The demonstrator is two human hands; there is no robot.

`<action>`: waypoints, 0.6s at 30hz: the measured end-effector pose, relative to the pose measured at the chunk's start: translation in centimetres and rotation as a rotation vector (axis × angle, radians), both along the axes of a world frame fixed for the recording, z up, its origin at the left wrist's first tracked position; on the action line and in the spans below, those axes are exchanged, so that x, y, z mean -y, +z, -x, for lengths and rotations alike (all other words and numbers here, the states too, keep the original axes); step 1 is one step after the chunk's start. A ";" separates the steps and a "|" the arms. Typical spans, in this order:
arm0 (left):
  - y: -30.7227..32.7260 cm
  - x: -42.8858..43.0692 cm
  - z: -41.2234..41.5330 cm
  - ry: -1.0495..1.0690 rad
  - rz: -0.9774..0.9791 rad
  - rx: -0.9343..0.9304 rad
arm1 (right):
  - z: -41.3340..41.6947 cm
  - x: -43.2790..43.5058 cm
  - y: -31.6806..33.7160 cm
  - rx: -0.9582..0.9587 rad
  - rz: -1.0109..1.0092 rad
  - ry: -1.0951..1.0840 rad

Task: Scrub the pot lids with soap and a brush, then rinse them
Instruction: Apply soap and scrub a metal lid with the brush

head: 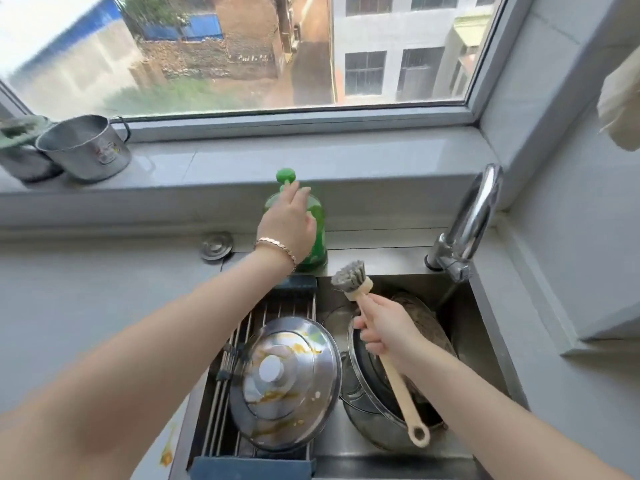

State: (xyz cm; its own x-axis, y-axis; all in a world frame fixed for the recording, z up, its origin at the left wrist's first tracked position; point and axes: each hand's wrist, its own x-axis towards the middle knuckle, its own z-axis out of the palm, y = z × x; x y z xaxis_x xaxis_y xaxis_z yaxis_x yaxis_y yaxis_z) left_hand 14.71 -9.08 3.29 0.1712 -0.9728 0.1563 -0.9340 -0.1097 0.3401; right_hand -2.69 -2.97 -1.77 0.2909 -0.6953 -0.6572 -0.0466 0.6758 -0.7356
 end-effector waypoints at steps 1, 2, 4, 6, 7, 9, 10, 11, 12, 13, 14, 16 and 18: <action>0.5 1.5 -0.8 -0.004 -0.004 0.052 | -1.3 0.7 0.4 0.028 -0.007 0.001; 0.9 2.9 -1.4 -0.003 -0.022 0.094 | -2.4 1.4 0.9 0.050 -0.011 0.004; 1.4 5.8 -2.5 0.017 -0.098 0.099 | -4.4 2.6 1.5 0.053 -0.002 0.030; 1.5 8.0 -3.5 0.047 -0.211 -0.023 | -5.9 3.8 1.7 0.034 0.018 0.059; 1.4 8.9 -4.0 0.061 -0.269 -0.097 | -6.5 4.4 1.6 0.032 0.022 0.071; 1.3 10.1 -4.9 0.075 -0.336 -0.170 | -7.2 5.4 1.7 0.033 0.029 0.096; 1.2 10.5 -5.2 0.071 -0.338 -0.180 | -7.5 5.8 1.7 0.033 0.035 0.111; 1.2 10.8 -5.4 0.066 -0.332 -0.196 | -7.8 6.3 1.7 0.038 0.042 0.124; 1.1 10.9 -5.5 0.062 -0.324 -0.219 | -8.0 6.7 1.7 0.048 0.049 0.131; 0.9 11.0 -5.7 0.059 -0.317 -0.245 | -8.3 7.2 1.6 0.062 0.055 0.133; 0.6 11.0 -5.7 0.057 -0.300 -0.267 | -8.5 7.6 1.5 0.079 0.057 0.132; 0.1 10.9 -6.0 0.055 -0.252 -0.307 | -9.1 8.3 1.0 0.124 0.048 0.139; -0.2 10.9 -6.1 0.059 -0.226 -0.326 | -9.5 8.9 0.5 0.165 0.045 0.156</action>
State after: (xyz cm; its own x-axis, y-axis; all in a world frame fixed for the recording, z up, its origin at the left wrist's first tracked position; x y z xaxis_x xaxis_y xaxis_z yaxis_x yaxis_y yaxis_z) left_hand 20.76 -20.00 3.05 0.2332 -0.9633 -0.1326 -0.7711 -0.2663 0.5783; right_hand 6.80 -11.84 -1.28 0.4979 -0.6609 -0.5615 -0.0248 0.6364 -0.7710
